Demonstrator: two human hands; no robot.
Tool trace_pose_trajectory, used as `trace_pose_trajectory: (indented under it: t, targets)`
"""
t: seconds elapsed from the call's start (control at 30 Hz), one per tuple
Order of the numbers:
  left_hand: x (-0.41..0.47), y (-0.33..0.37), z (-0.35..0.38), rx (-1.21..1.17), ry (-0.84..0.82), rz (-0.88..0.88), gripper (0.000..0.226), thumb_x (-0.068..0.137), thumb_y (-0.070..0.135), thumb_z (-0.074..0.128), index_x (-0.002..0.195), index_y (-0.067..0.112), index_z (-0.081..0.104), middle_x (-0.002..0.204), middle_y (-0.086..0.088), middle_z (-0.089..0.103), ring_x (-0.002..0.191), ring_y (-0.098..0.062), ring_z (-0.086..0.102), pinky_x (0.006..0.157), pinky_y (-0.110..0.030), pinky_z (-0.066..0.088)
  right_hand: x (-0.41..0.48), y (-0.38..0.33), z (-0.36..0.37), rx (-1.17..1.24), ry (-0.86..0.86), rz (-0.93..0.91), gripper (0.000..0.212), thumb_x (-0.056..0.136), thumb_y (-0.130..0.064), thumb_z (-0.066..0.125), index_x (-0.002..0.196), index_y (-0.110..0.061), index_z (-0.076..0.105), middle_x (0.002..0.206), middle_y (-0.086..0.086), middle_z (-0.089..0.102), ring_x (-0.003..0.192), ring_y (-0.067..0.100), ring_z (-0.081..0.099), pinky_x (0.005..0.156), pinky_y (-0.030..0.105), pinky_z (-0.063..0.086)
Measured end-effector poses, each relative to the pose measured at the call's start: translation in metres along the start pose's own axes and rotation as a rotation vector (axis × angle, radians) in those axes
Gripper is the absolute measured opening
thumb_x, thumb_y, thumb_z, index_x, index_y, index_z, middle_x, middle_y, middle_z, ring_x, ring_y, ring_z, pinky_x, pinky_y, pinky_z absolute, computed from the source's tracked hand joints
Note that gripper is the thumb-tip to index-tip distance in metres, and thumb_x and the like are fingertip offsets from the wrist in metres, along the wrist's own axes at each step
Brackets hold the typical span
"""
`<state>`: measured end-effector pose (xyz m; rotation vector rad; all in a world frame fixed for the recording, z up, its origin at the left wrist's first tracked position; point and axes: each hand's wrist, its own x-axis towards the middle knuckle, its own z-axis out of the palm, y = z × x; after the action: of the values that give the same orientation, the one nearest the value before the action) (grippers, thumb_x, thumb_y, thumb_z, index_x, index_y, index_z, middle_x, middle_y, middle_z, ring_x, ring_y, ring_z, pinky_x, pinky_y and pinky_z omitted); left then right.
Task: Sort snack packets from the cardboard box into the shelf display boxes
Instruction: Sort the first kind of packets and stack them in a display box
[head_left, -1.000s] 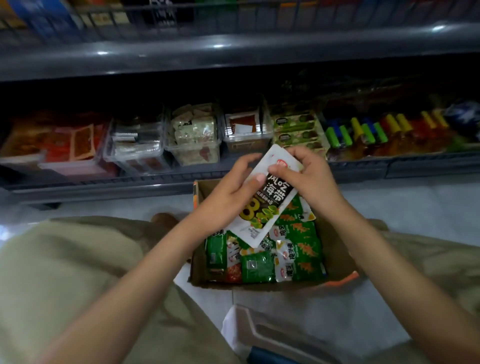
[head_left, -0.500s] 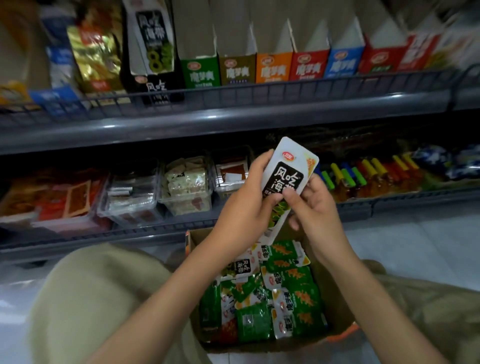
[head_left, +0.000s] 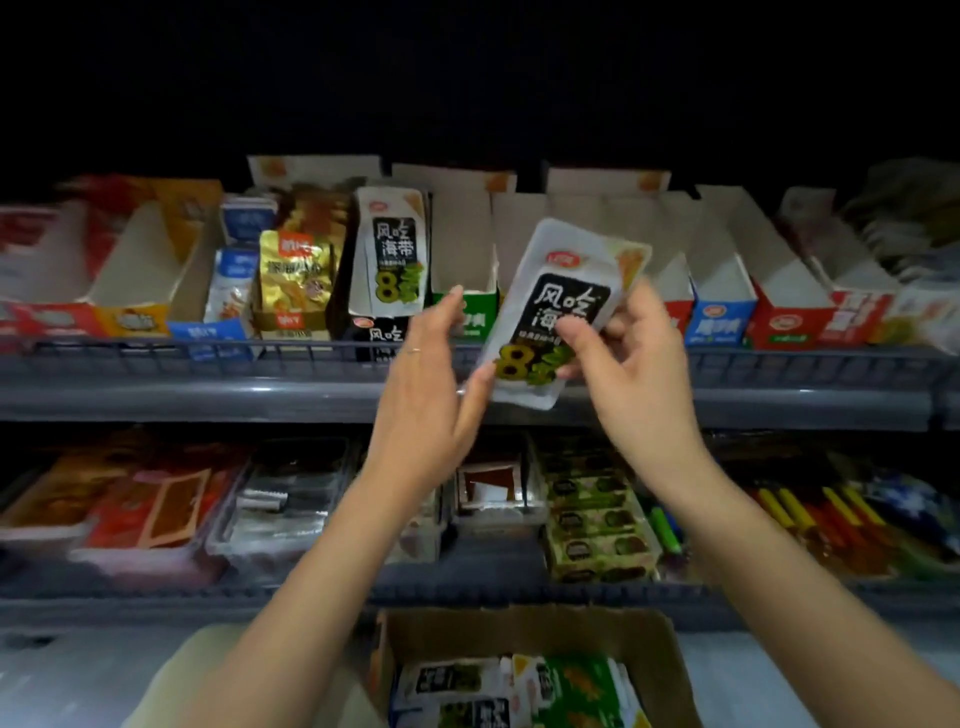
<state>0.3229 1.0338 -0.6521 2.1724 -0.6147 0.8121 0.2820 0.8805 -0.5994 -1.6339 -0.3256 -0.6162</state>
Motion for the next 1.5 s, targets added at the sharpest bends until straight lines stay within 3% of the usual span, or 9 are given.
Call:
trace_pose_trajectory:
  t: [0.2,0.4,0.53,0.67,0.8,1.0,1.1,1.17,1.5]
  targets:
    - [0.017,-0.054,-0.038,0.339,0.140,-0.157,0.043,0.095,0.017,0.050,0.138,0.015,0.045,0.146,-0.006,0.037,0.137,-0.020,0.028,0.108,-0.044,0.025,0.072,-0.005,0.052,0.072,-0.052,-0.138,0.029,0.093,-0.004,0.055,0.114,-0.022,0.046,0.104,-0.006,0.064,0.089,0.008,0.066,0.062,0.020,0.054]
    - [0.021,-0.084,-0.040,0.352,0.036,-0.137,0.033,0.096,0.018,0.039,0.123,0.021,0.058,0.148,0.000,0.040,0.139,-0.002,0.014,0.113,-0.043,0.012,0.123,0.032,0.110,0.201,0.019,0.136,0.015,0.094,-0.010,0.055,0.104,-0.017,0.047,0.099,0.002,0.066,0.079,0.011,0.066,0.063,0.024,0.056]
    - [0.023,-0.088,-0.040,0.325,0.021,-0.151,0.031,0.092,0.022,0.037,0.113,0.023,0.060,0.145,0.002,0.045,0.141,-0.011,0.027,0.111,-0.038,0.010,0.141,0.059,0.123,0.065,0.021,0.104,0.016,0.093,-0.011,0.056,0.100,-0.023,0.048,0.100,-0.002,0.065,0.089,0.010,0.065,0.062,0.020,0.055]
    - [0.024,-0.092,-0.041,0.318,0.011,-0.133,0.030,0.090,0.022,0.038,0.110,0.023,0.060,0.142,0.003,0.048,0.139,-0.013,0.031,0.109,-0.037,0.012,0.149,0.074,0.119,-0.255,-0.092,-0.092,0.023,0.089,-0.020,0.064,0.110,-0.019,0.056,0.095,-0.019,0.062,0.086,-0.012,0.058,0.074,0.013,0.051]
    - [0.026,-0.096,-0.040,0.301,0.031,-0.124,0.023,0.091,0.015,0.046,0.106,0.023,0.061,0.139,0.001,0.051,0.138,-0.015,0.034,0.107,-0.035,0.014,0.145,0.084,0.122,-0.643,-0.232,-0.176,0.041,0.081,-0.030,0.071,0.119,-0.020,0.058,0.107,-0.003,0.065,0.099,0.011,0.060,0.084,0.036,0.052]
    - [0.028,-0.094,-0.036,0.291,0.047,-0.136,0.018,0.091,0.011,0.051,0.101,0.021,0.062,0.136,0.000,0.053,0.136,-0.016,0.037,0.107,-0.033,0.013,0.142,0.070,0.138,-0.872,-0.151,-0.280,0.087,0.078,-0.020,0.076,0.144,-0.021,0.019,0.114,0.005,0.060,0.084,0.018,0.063,0.065,0.028,0.052]
    - [0.028,-0.095,-0.036,0.286,0.055,-0.140,0.017,0.090,0.011,0.052,0.099,0.022,0.061,0.135,0.001,0.054,0.135,-0.016,0.037,0.107,-0.032,0.013,0.147,0.065,0.140,-1.084,-0.180,-0.417,0.068,0.080,-0.023,0.074,0.137,-0.020,0.036,0.122,0.005,0.055,0.112,0.022,0.054,0.087,0.032,0.043]
    - [0.029,-0.096,-0.036,0.283,0.068,-0.129,0.020,0.090,0.017,0.045,0.098,0.024,0.061,0.132,0.004,0.056,0.134,-0.015,0.037,0.106,-0.032,0.015,0.153,0.064,0.140,-1.197,-0.182,-0.421,0.059,0.080,-0.029,0.073,0.129,-0.016,0.043,0.121,0.006,0.056,0.114,0.025,0.052,0.091,0.034,0.040]
    - [0.029,-0.099,-0.035,0.248,0.109,-0.118,0.032,0.087,0.026,0.033,0.096,0.027,0.064,0.129,0.009,0.060,0.133,-0.010,0.041,0.108,-0.032,0.016,0.157,0.058,0.144,-1.441,-0.139,-0.411,0.071,0.071,-0.032,0.079,0.127,-0.007,0.044,0.118,0.018,0.051,0.104,0.033,0.054,0.079,0.039,0.046]
